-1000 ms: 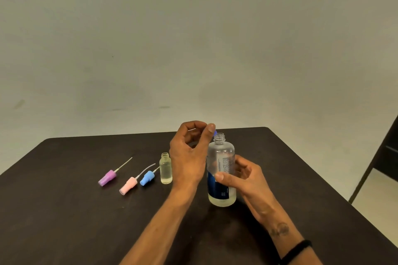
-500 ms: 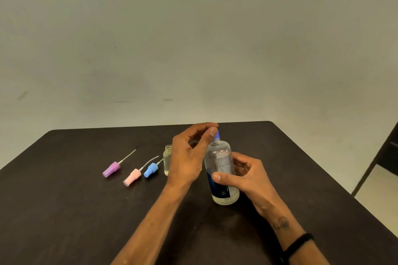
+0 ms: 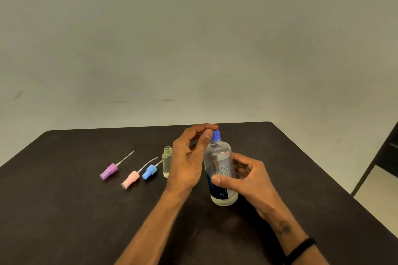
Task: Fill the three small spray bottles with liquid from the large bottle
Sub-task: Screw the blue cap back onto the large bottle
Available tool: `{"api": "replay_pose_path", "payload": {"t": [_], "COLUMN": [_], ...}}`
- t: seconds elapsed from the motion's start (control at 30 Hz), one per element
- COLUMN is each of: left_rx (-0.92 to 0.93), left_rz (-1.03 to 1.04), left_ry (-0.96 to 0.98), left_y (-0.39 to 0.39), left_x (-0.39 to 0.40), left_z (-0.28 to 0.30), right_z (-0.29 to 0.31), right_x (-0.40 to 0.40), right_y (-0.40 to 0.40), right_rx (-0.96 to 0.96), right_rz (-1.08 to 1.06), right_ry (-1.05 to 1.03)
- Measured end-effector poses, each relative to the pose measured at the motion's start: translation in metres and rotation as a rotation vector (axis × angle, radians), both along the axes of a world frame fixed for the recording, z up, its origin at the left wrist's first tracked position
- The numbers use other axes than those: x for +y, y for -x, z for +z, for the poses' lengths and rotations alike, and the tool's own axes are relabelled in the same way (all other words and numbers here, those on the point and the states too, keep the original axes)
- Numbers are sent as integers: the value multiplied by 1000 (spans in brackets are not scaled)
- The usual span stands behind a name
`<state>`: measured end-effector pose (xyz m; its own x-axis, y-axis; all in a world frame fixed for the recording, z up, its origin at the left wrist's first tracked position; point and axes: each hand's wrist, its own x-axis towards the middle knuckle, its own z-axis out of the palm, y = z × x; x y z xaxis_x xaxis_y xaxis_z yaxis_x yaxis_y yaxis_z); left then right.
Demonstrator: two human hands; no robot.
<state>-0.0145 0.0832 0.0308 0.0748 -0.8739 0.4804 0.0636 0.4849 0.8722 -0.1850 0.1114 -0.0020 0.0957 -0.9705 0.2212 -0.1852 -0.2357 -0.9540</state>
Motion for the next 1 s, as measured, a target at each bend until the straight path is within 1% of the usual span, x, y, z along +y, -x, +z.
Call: {"api": "replay_pose_path", "payload": {"t": [0.1,0.17,0.3,0.67,0.8,0.9,1.0], "left_rx": [-86,-71,-77,-117,-216,-309,-303], "left_rz": [43,68,133,-72,-68,-4,20], "left_ry": [63,47,76,62,104,158,209], "left_y": [-2,0,1,0,-1,0,1], "left_x": [3,7,7,6,8,9,10], "left_z": [-1,0,-3,-3,-4,-8,-12], "right_z": [0,-1,-4,-8,-7,-7,-10], "right_x": [-2,-4,-4,-6,-6,-6,-8], "right_y": [0,1,0,6,7,6,6], "right_rx": [10,18,25,17,18,21,4], "right_rz": [-21,-22,-17,-26,-39,-51,-71], "right_ry": [35,53,59,30,33,50,54]}}
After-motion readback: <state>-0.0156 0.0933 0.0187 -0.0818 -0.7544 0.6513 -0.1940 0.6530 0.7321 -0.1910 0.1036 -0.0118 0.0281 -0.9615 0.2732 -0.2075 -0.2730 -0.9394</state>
